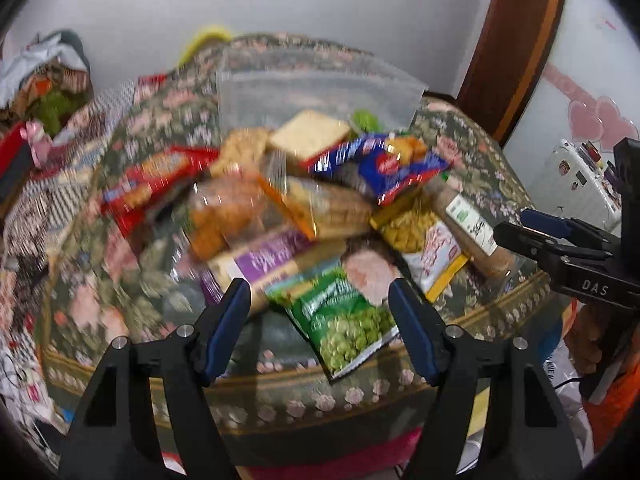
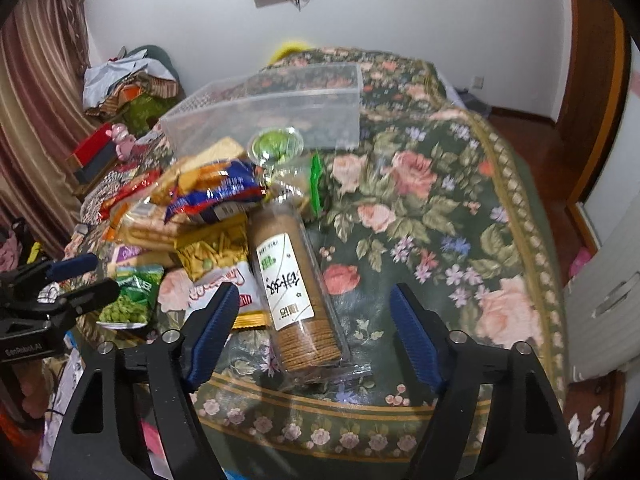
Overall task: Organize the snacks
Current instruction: 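Grasp green pea bag with left tool while right tool grasps cracker roll, then lower green bag into clear box with left tool while right drops cracker roll in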
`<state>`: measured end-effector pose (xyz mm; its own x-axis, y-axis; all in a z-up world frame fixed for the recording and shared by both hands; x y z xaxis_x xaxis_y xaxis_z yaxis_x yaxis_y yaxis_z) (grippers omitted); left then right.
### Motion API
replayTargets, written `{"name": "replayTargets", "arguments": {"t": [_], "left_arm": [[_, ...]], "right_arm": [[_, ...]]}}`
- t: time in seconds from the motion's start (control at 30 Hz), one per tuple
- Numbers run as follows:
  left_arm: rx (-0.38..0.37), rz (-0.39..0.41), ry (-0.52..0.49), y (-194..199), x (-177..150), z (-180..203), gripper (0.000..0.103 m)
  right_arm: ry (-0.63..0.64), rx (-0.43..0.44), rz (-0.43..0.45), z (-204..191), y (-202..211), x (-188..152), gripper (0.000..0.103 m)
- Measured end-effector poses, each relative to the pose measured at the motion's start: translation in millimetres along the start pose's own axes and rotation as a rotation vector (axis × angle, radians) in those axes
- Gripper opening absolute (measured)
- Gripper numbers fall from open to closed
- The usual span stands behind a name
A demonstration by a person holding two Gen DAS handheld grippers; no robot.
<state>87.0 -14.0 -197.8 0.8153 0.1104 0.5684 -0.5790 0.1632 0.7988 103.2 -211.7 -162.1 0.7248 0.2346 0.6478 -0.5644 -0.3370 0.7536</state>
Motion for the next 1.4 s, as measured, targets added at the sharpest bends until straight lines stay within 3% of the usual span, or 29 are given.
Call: {"name": "replayTargets", "arguments": {"t": [0.33, 0.63, 0.7, 0.87, 1.17, 1.4], "left_arm": [[-0.03, -0.081, 0.05, -33.9, -8.2, 6.1, 0.071], [-0.028, -0.065, 0.032, -39.4, -7.1, 16.1, 0.043], [-0.044, -0.073, 0.04, -37.5, -7.4, 15.1, 0.028], [-0.055, -0.078, 0.056, -31.5, -4.9, 10.7, 0.025], [-0.044, 0.03, 0.025, 5.0, 8.6, 12.9, 0.024], [-0.028, 0.137, 0.031, 30.5, 39.8, 8.5, 0.024]], "right_arm": [[0.017, 0.07, -0.065, -0.9, -29.4, -0.4, 0.054], [0.02, 0.115, -0.077, -2.7, -39.2, 0.5, 0.036], [0.02, 0.112, -0.068, -2.7, -35.4, -2.0, 0.034], [-0.022, 0.107, -0.06, 2.7, -28.1, -5.3, 0.032], [-0.06, 0.058, 0.039, 11.4, 4.7, 4.9, 0.031], [-0.043, 0.047, 0.121, 9.3, 23.2, 32.4, 0.031]]}}
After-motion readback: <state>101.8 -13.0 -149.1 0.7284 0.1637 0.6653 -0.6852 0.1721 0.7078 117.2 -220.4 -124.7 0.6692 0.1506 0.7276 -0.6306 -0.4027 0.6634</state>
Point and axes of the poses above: each gripper's, at about its wrist camera, not at the fingertips, and y roughly against the way its jaws point, z to its right, x to its top, the point moved 2 cm from there along -y, roughly the way its jaws point, and after that the axes turned 7 degrees about y, right-handed, at the moved point
